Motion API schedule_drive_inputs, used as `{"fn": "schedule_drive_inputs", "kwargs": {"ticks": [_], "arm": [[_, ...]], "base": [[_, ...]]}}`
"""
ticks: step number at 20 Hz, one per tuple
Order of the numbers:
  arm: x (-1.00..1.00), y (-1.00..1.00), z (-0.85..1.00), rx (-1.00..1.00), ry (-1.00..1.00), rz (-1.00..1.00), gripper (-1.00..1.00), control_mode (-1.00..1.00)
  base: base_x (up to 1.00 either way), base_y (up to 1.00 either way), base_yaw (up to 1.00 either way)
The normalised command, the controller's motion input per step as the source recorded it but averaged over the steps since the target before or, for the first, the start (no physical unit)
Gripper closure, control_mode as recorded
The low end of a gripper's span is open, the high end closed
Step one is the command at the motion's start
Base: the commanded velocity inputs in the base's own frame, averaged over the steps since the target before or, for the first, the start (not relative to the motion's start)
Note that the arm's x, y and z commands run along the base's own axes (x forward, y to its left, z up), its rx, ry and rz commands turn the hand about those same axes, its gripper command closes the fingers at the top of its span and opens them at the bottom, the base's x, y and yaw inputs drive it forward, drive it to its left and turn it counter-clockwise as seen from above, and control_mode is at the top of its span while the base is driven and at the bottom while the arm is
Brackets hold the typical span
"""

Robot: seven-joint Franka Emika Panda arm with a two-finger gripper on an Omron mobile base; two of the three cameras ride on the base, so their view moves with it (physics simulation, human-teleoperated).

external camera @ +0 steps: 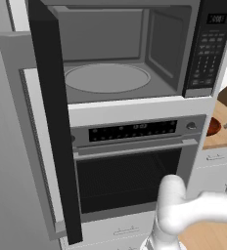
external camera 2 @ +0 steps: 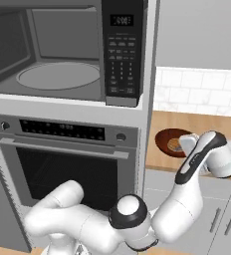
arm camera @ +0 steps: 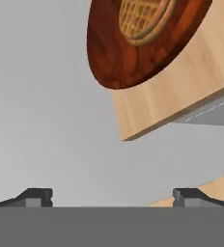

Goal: Open the microwave, place the bowl with waffle inside the microwave, then close the microwave door and turn it on.

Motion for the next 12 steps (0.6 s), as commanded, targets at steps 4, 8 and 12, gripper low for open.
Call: {"fn": "schedule_drive_inputs", "kwargs": {"ticks": [4, 8, 12], "arm": [[0.09, 0.16, -0.12, -0.09, 0.00, -0.49, -1.00, -1.00], [0.27, 0.04, -0.12, -0.08, 0.00, -0.47, -1.00, -1.00], [0.68, 0.00, 0.00, 0.00, 0.00, -0.25, -1.00, -1.00]], "base": [[0.00, 0.00, 0.00], [0.00, 0.00, 0.00], [0.00, 0.00, 0.00]]}}
